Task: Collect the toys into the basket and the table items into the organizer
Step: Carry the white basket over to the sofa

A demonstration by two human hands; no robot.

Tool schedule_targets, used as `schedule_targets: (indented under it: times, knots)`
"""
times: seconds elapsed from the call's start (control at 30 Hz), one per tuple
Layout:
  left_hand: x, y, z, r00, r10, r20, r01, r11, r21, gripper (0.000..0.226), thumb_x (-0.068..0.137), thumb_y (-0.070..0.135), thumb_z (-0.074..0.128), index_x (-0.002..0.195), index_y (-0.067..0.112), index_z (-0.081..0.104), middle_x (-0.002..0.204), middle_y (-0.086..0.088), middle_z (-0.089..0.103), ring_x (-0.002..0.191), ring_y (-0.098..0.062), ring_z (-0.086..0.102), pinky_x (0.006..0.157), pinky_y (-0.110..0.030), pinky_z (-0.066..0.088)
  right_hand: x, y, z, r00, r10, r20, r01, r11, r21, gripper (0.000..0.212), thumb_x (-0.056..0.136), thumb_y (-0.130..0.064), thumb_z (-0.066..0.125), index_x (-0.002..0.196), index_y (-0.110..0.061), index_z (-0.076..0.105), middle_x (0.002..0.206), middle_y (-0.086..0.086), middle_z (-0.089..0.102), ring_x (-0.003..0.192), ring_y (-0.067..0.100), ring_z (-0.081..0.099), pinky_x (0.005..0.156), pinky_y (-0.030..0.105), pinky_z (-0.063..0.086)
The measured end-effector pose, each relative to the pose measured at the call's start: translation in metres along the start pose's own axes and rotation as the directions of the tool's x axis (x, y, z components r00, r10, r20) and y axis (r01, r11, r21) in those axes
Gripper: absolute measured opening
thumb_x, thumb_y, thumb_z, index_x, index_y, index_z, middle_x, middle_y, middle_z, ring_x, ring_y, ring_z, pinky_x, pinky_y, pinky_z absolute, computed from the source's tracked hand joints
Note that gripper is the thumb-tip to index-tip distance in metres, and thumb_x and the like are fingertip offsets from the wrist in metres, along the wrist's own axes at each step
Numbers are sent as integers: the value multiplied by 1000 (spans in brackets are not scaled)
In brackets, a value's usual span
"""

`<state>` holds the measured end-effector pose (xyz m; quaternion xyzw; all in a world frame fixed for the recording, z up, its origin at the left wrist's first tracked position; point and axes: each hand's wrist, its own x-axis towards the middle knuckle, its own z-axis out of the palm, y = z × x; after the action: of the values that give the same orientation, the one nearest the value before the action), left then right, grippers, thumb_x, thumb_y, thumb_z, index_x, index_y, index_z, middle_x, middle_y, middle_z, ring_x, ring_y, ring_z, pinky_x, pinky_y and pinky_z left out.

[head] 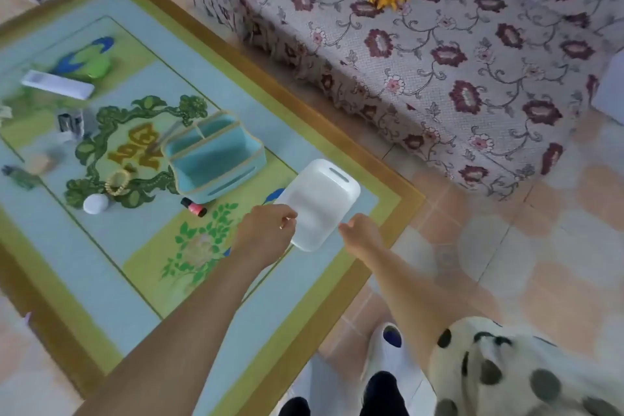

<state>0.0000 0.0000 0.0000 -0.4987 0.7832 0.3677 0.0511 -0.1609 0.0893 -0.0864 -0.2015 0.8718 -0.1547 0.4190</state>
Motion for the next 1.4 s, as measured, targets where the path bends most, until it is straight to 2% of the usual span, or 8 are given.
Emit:
schedule_targets:
  times: [0.13,0.37,0.63,0.73,0.97,1.13,1.23,1.4]
  knots:
    - [20,-8,17,998,-68,-12,68,998,-6,32,96,25,45,120,25,67,121,6,66,105,-16,61,85,-31,50,33,-1,23,986,146,81,-161,962,221,27,91,-24,49,111,-5,43,95,11,56,65,29,63,72,42,59]
    - [42,-7,32,987,-139,-77,136,989,-50,33,95,23,45,120,25,67,118,7,67,104,-17,61,86,-31,50,57,0,37,979,169,117,-199,924,328,44,86,2,36,129,-5,34,120,13,51,90,38,64,45,36,56]
    - [41,48,5,988,-90,-124,80,994,-79,29,91,20,48,108,25,71,106,7,72,96,-20,64,83,-35,53,27,2,-55,997,62,47,-71,966,247,40,76,4,32,112,-3,48,92,15,62,66,32,64,37,28,50]
    - [33,83,-15,987,-29,-158,14,995,-97,30,92,20,49,113,22,70,114,6,70,101,-19,64,87,-34,51,-1,-5,-106,1000,25,-15,-20,965,260,26,78,5,33,96,-6,49,79,13,59,61,31,65,38,34,53]
    - [3,180,-73,978,161,-132,-172,982,-76,36,91,21,55,126,17,63,129,-5,60,114,-24,58,95,-35,43,-89,-17,-223,972,-68,-226,94,990,103,8,81,-3,42,79,-5,50,62,6,54,46,15,50,35,18,34]
    - [-25,249,-105,958,257,-129,-274,951,-145,40,92,24,56,130,10,59,129,-8,63,115,-25,59,99,-36,45,-149,-17,-299,924,-108,-366,132,990,41,20,81,-8,41,62,-11,47,51,5,55,45,21,54,47,27,47]
    - [-37,293,-115,949,304,-80,-313,935,-164,31,97,27,50,120,9,60,112,-7,66,109,-27,58,95,-38,44,-171,-15,-342,901,-118,-417,143,989,31,29,85,-7,42,57,-11,39,49,2,45,40,15,41,40,22,30]
    - [-38,373,-104,947,320,11,-298,894,-335,21,99,38,42,97,20,54,109,-5,61,100,-26,54,88,-37,44,-174,-2,-414,866,-161,-474,188,982,11,31,86,-10,43,56,-14,34,52,1,39,45,15,35,45,24,26]
